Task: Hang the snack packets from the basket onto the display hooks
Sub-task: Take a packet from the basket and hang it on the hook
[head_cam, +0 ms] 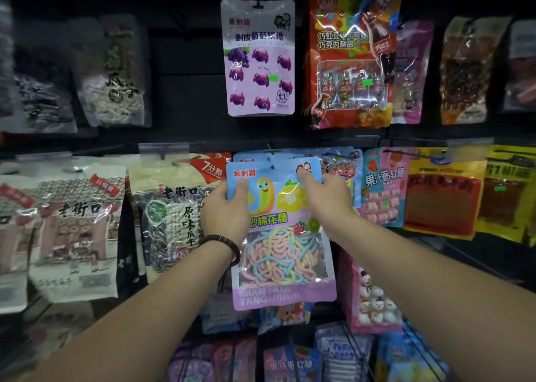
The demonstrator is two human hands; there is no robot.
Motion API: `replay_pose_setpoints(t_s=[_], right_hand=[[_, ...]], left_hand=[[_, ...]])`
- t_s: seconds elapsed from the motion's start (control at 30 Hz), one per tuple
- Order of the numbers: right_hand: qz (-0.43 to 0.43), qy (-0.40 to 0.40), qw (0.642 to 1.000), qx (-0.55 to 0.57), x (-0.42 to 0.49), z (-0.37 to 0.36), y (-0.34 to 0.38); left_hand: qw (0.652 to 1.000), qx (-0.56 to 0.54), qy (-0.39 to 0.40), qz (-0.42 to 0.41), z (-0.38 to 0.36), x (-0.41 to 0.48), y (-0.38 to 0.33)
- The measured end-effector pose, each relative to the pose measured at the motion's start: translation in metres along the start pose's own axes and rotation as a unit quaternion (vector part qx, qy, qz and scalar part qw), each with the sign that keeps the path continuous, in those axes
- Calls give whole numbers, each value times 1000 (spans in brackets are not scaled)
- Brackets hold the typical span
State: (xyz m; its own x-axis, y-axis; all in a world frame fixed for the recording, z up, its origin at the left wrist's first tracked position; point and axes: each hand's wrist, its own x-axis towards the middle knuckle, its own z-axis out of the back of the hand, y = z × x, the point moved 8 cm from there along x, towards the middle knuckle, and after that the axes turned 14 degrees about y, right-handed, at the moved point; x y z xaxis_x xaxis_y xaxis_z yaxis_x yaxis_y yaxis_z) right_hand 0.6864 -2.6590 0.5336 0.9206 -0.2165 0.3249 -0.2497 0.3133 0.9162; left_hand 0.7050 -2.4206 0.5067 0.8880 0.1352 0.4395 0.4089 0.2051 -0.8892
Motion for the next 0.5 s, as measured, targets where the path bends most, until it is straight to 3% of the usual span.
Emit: replay_pose_setpoints(t_s=[0.3, 0.5], right_hand=[[-28, -11, 999, -28, 13, -1, -7], [-43, 30, 983, -177, 14, 0, -18]], left_hand=[[996, 89, 17, 0, 7, 10, -2], [982, 188, 28, -13, 3, 11, -1]])
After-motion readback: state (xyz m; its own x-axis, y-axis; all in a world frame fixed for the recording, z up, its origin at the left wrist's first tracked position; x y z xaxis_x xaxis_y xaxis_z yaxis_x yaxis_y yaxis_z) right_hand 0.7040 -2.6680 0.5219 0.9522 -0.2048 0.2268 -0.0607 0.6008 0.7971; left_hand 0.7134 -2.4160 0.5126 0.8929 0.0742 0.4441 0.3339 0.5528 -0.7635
